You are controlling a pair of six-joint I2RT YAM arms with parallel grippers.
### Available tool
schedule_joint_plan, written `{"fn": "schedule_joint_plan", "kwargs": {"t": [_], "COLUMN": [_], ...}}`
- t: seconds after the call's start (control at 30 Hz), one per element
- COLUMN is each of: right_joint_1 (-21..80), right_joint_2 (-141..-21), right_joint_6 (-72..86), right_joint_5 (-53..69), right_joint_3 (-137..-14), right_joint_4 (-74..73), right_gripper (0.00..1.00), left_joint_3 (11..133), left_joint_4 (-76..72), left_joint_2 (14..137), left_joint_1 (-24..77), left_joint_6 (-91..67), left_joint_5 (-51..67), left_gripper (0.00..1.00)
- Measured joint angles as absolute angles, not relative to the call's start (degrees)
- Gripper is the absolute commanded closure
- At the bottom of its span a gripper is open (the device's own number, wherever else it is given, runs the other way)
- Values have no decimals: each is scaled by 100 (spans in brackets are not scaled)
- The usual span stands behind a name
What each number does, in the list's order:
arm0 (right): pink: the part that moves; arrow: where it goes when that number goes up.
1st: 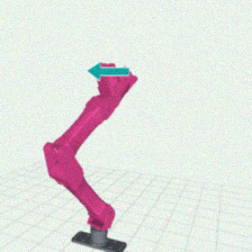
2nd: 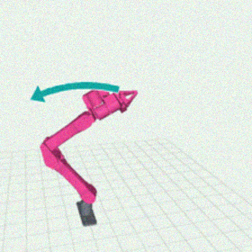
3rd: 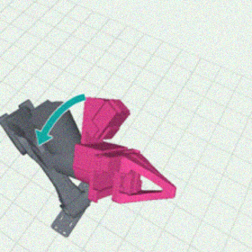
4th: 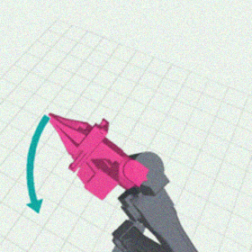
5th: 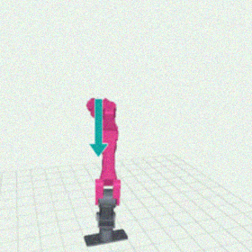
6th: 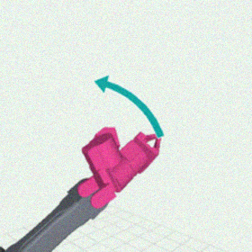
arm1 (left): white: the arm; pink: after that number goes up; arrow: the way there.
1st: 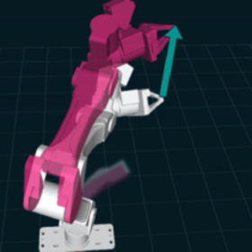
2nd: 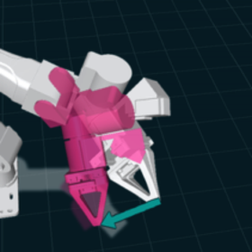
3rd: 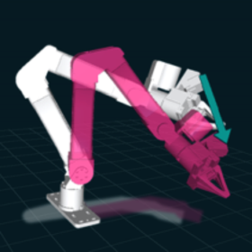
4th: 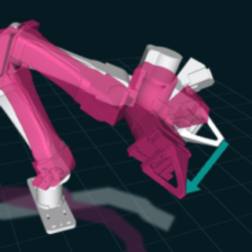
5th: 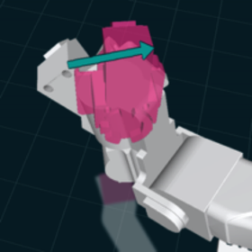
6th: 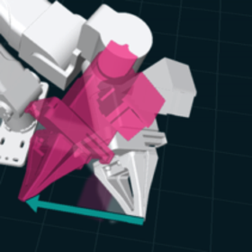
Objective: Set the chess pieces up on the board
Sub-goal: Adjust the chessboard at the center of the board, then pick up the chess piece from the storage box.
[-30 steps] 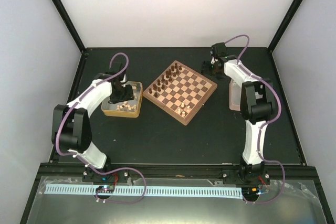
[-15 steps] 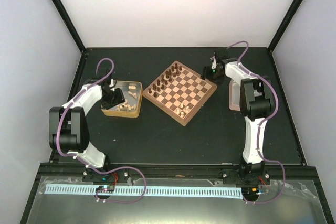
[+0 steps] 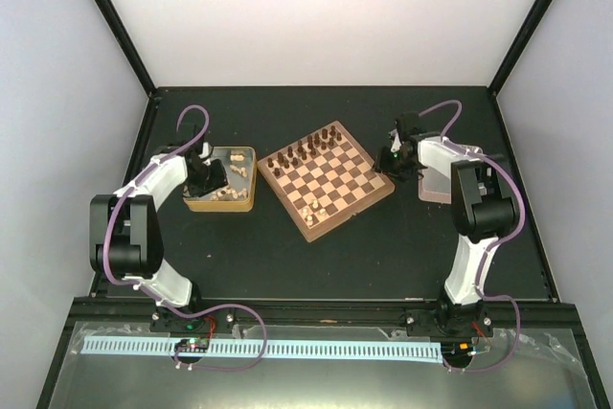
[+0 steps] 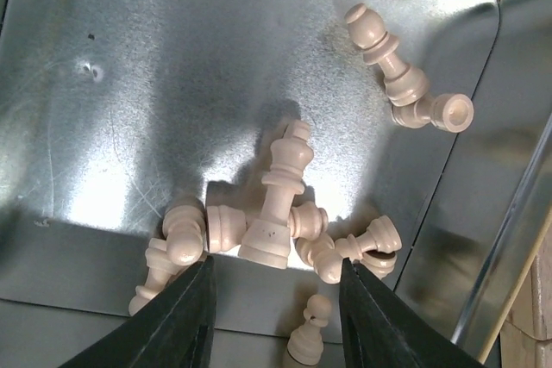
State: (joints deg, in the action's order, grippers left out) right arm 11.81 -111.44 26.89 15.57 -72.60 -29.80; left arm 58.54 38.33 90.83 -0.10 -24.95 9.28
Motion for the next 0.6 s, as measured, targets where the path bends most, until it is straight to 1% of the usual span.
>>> {"fn": "schedule_joint_plan", "kwargs": {"t": [0.07, 0.2, 0.33, 0.47, 0.53, 0.6], "right_joint_1": [1221, 1328, 1382, 1385, 1387, 1387], "right_joint_2": [-11019, -10853, -10573, -10280, -10160, -10079], "right_joint_6": [2762, 2915, 3035, 3096, 3116, 3129], "right_joint_5": [1549, 1308, 985, 740, 639, 585], "right_joint_3": [-7107, -7011, -7067, -7369, -7568, -7721], "right_joint_4": [-2936, -3048, -3267, -3400, -3435, -3481], "right_gripper": [51, 48, 47, 47, 48, 48], "left_joint_3": [5854, 5854, 5883, 6097, 6211, 6346], "left_joint_4": [3787, 3743, 3730, 3763, 3760, 3802], "left_joint_2": [9100, 9190, 9354, 9782, 9920, 10038], "left_joint_1": [-10, -19, -32, -32, -32, -30], "left_joint_6": [-2480, -2421, -2318, -2206, -2174, -2150], "left_joint_5": [928, 928, 969, 993, 1007, 1009], "left_gripper": [65, 68, 73, 76, 81, 91]}}
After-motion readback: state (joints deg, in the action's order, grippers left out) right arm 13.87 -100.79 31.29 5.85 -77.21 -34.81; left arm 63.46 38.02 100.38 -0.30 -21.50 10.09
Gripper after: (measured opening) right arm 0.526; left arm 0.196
